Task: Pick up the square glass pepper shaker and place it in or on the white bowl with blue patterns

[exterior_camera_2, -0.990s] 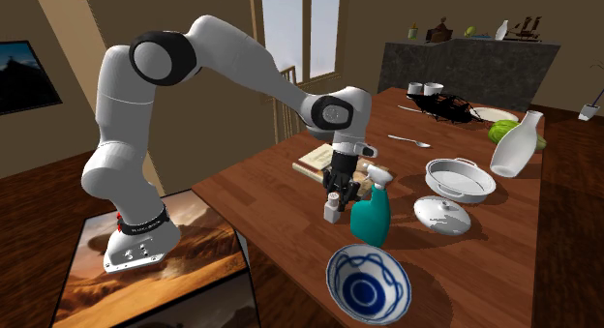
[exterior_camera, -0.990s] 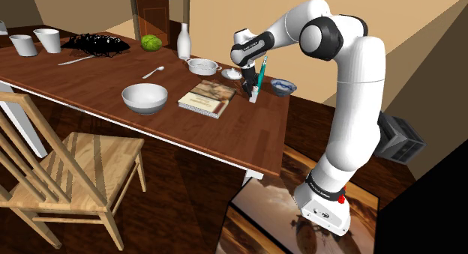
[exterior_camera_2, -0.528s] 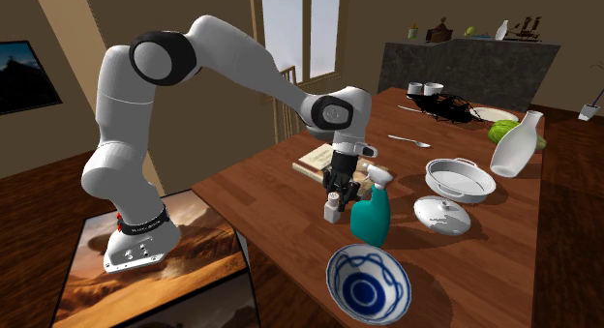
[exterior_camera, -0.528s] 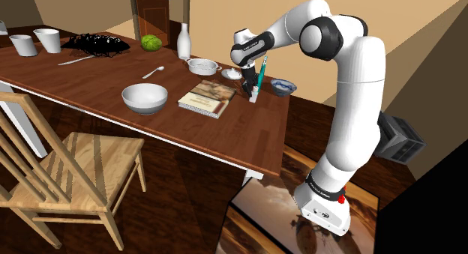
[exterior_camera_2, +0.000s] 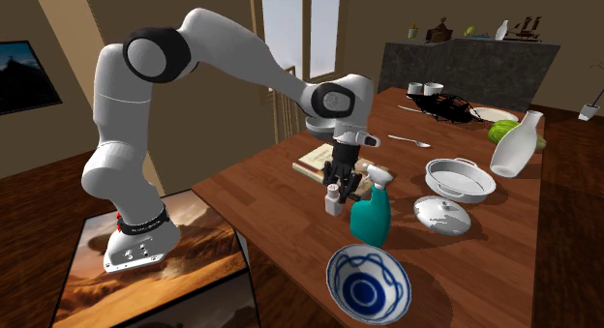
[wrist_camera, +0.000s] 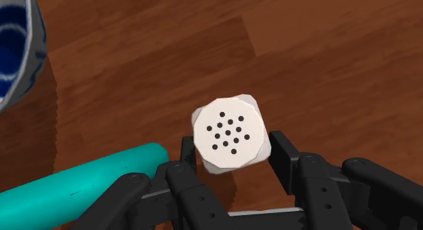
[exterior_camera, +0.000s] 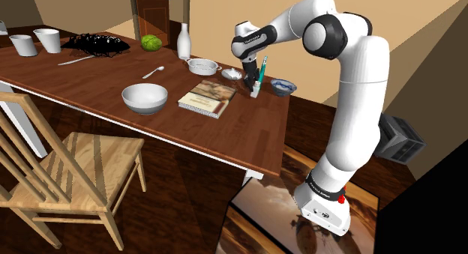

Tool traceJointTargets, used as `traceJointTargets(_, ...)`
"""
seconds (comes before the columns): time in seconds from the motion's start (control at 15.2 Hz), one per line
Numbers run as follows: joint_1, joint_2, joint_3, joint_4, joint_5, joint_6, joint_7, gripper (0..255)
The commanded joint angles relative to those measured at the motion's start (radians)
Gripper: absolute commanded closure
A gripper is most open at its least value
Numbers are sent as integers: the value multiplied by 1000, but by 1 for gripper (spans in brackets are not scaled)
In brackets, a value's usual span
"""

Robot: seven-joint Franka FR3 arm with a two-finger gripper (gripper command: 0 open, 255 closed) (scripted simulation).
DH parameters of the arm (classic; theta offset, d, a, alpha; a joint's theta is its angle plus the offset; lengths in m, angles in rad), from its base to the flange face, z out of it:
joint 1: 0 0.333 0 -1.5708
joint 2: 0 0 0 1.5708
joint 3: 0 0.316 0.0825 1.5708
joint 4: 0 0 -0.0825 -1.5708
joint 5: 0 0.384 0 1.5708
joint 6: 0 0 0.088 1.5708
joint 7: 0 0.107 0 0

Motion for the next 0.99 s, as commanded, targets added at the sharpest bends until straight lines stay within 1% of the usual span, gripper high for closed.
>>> traceJointTargets(0.0,2,-13,-1,4,-2,-17,-3,255)
traceJointTargets(0.92,8,-65,-5,119,-5,-178,-42,255)
